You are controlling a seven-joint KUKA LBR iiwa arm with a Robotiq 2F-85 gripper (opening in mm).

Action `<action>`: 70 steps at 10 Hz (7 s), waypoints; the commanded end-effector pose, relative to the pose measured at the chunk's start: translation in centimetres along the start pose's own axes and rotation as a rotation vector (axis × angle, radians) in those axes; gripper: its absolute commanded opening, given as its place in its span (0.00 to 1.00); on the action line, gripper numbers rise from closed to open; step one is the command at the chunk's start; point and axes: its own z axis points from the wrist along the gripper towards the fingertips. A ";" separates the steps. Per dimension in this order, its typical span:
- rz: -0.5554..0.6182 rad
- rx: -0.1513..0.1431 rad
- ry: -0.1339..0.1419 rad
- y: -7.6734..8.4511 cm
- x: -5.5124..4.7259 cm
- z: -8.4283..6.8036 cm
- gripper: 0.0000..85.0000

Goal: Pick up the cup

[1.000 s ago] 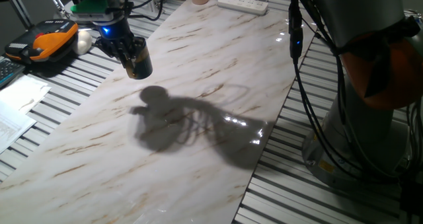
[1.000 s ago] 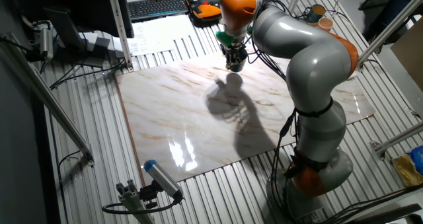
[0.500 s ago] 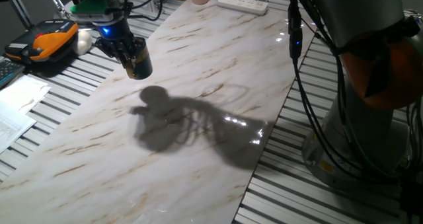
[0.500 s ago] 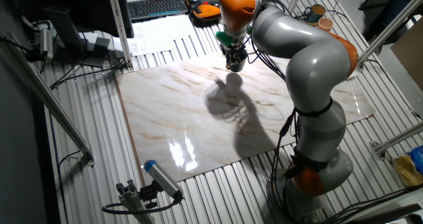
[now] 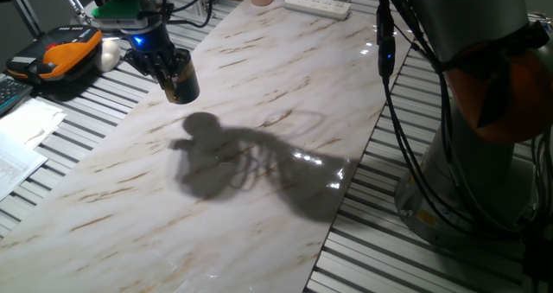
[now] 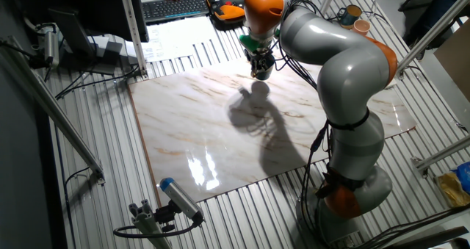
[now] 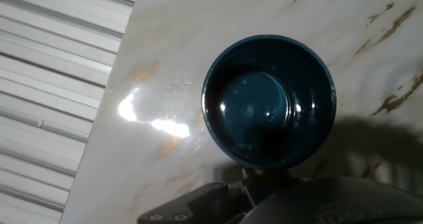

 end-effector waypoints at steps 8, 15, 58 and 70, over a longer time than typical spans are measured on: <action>-0.002 0.001 0.000 0.0 0.0 0.0 0.00; 0.000 0.006 -0.002 -0.1 0.0 0.1 0.00; 0.023 0.016 -0.010 -0.7 0.5 1.6 0.20; 0.028 0.024 -0.015 -0.7 0.5 1.6 0.40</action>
